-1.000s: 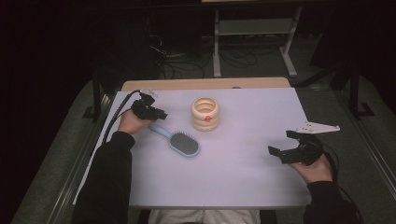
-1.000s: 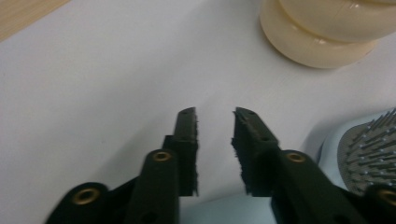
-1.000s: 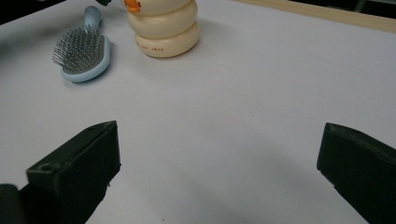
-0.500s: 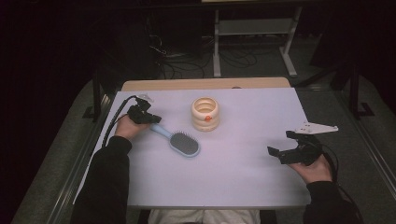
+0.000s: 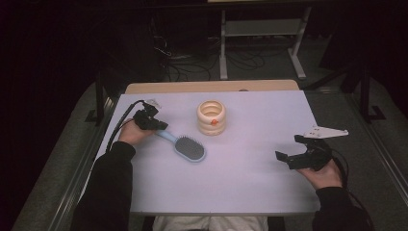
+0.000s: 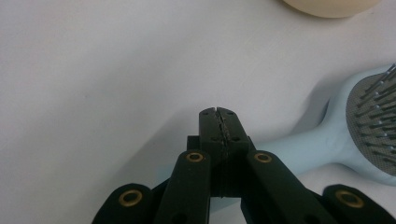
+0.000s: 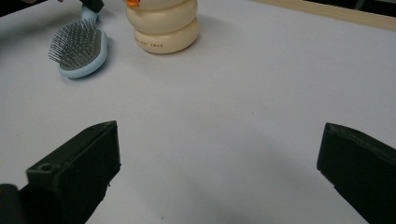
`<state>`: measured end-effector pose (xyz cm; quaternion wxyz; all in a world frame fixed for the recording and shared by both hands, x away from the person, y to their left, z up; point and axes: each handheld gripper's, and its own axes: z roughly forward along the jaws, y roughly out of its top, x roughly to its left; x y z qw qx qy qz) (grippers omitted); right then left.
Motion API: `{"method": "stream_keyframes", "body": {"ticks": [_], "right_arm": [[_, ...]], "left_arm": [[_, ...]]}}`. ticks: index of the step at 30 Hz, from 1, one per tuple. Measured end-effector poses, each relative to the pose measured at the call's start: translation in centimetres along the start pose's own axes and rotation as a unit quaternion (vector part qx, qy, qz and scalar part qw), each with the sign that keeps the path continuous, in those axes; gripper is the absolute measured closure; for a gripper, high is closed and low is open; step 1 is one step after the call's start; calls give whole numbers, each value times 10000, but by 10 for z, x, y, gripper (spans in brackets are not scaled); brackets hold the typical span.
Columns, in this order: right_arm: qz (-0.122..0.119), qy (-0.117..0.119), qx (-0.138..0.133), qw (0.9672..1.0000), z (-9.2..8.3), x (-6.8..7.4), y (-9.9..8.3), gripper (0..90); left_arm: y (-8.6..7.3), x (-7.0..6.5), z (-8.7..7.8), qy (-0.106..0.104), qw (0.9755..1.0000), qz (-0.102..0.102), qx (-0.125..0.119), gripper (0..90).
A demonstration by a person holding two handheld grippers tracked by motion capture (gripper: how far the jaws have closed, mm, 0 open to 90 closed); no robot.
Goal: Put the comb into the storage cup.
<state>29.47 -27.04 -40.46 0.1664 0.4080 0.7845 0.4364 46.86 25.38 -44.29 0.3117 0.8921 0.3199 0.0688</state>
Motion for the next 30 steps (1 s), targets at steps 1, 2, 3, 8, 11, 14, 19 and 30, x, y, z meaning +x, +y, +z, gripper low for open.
{"method": "stream_keyframes", "body": {"ticks": [1, 2, 3, 8, 11, 14, 19, 30], "right_arm": [[0, 0, 0, 10000, 0, 0, 0, 0], [-1, 3, 7, 10000, 0, 0, 0, 0], [-4, 7, 16, 10000, 0, 0, 0, 0], [-50, 19, 67, 10000, 2, 2, 0, 0], [-42, 20, 67, 10000, 2, 2, 0, 0], [-42, 18, 62, 10000, 2, 2, 0, 0], [-73, 18, 88, 9999, 3, 3, 0, 0], [-135, -3, 73, 9999, 2, 4, 0, 0]], "left_arm": [[0, 0, 0, 0, 10000, 0, 0, 894], [-1, 1, 0, 1, 10000, -14, 17, 894], [-2, 2, 1, 7, 10000, -47, 27, 894], [-12, 4, 7, 33, 9998, -131, 160, 894], [-17, 3, 5, 15, 9998, -174, 99, 894], [-20, 2, 2, 2, 9998, -199, 59, 894], [-33, -5, -8, -6, 9997, -255, -62, 894], [-47, -15, -24, 48, 9998, -175, -119, 894]]}}
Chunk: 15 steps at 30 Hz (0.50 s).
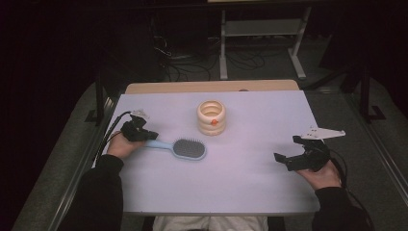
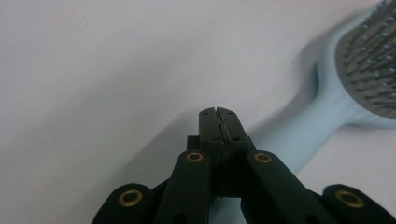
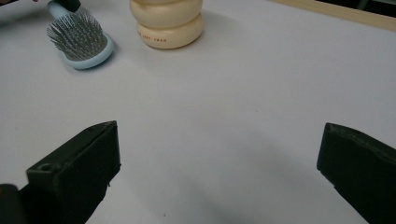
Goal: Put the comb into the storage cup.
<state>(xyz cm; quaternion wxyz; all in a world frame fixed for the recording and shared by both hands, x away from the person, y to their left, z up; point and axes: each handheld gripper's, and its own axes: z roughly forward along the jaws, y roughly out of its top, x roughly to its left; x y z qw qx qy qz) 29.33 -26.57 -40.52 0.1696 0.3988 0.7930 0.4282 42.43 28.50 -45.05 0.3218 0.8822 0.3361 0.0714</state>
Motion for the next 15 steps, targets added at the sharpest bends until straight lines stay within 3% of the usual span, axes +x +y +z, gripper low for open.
{"method": "stream_keyframes", "body": {"ticks": [15], "right_arm": [[38, -7, -16, 10000, -1, 0, 0, 0]], "left_arm": [[-15, -24, -9, -34, 9998, 155, 148, 894]]}}
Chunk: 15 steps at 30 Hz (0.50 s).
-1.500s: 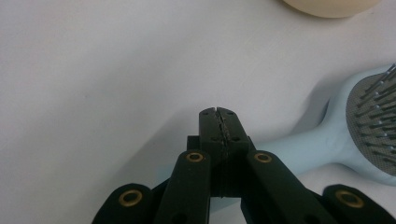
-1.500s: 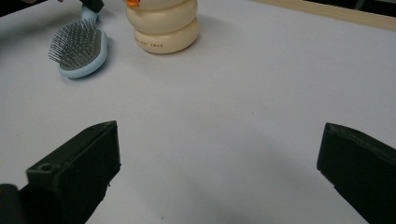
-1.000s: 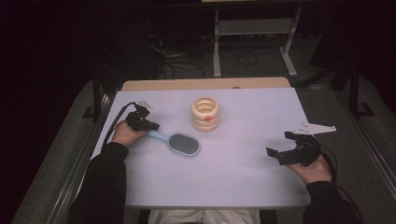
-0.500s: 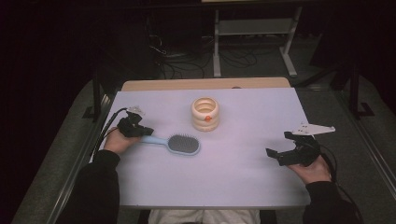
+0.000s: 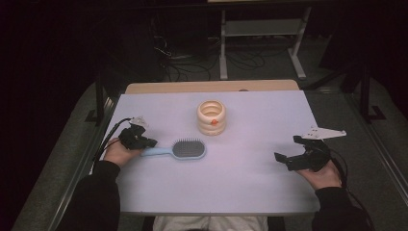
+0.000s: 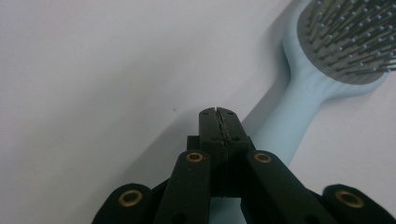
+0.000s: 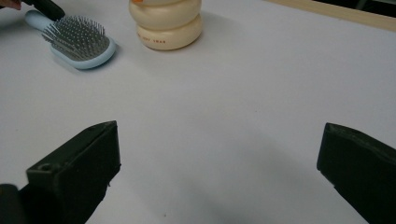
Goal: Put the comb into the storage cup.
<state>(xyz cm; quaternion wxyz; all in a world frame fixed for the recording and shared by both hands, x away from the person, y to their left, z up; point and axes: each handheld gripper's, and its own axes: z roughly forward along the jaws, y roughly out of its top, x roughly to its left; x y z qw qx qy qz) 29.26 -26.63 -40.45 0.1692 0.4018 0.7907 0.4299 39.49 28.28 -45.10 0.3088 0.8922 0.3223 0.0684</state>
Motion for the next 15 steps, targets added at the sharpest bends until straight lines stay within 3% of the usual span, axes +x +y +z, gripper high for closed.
{"method": "stream_keyframes", "body": {"ticks": [5, 15], "right_arm": [[-11, 1, -21, 10000, -1, 1, 0, 0], [-7, 2, -26, 10000, -1, 1, 0, 0]], "left_arm": [[-4, -12, -3, 27, 9999, 134, 62, 894], [-11, -20, -10, -6, 9999, 126, -15, 894]]}}
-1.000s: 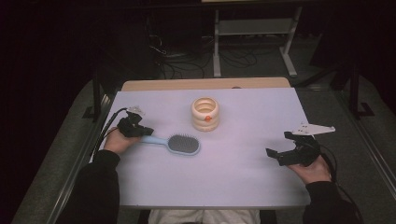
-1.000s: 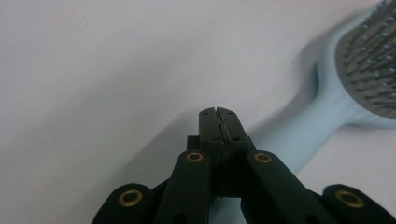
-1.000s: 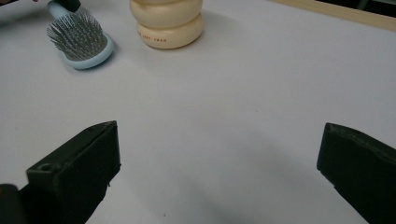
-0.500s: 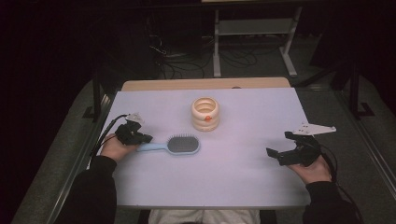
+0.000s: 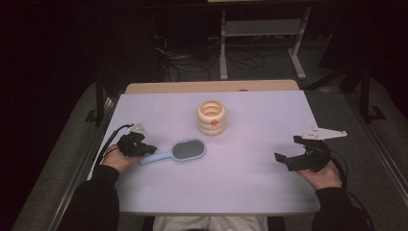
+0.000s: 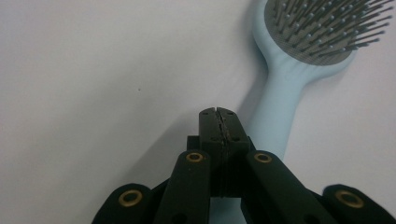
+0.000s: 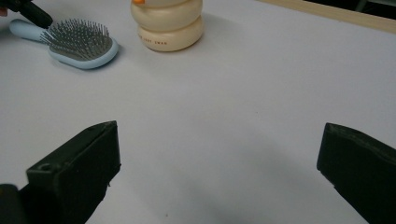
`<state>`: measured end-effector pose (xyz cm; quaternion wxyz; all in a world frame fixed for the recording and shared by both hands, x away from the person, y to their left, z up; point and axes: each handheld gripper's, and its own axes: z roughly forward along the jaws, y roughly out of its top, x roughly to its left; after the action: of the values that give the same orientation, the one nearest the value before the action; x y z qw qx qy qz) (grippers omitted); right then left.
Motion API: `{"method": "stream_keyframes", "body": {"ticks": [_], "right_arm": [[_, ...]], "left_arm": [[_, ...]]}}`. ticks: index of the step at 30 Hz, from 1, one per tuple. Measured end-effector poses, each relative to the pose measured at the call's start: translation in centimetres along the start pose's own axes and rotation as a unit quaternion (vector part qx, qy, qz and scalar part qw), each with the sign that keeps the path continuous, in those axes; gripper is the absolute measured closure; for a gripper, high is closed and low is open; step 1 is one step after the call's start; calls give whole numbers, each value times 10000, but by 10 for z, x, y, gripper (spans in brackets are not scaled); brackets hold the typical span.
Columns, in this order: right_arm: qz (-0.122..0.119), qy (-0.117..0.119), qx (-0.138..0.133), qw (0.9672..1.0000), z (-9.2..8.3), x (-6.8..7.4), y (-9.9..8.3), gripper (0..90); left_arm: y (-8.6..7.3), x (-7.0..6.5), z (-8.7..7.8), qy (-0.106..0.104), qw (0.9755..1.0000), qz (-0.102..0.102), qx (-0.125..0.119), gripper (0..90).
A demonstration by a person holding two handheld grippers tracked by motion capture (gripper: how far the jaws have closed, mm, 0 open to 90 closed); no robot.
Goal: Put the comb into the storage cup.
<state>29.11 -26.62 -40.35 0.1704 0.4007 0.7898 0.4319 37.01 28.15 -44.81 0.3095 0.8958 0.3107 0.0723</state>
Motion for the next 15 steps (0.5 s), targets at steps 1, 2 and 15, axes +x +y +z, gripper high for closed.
{"method": "stream_keyframes", "body": {"ticks": [1, 2, 15], "right_arm": [[5, -1, 4, 10000, 0, 0, 0, 0], [2, 1, 6, 10000, 0, 0, 0, 0], [11, 1, 11, 10000, 0, 0, 0, 0]], "left_arm": [[-1, -1, -1, -5, 10000, -14, -35, 894], [-2, -2, -2, -7, 10000, -15, -53, 893], [-5, -10, -4, -113, 9999, 69, 2, 885]]}}
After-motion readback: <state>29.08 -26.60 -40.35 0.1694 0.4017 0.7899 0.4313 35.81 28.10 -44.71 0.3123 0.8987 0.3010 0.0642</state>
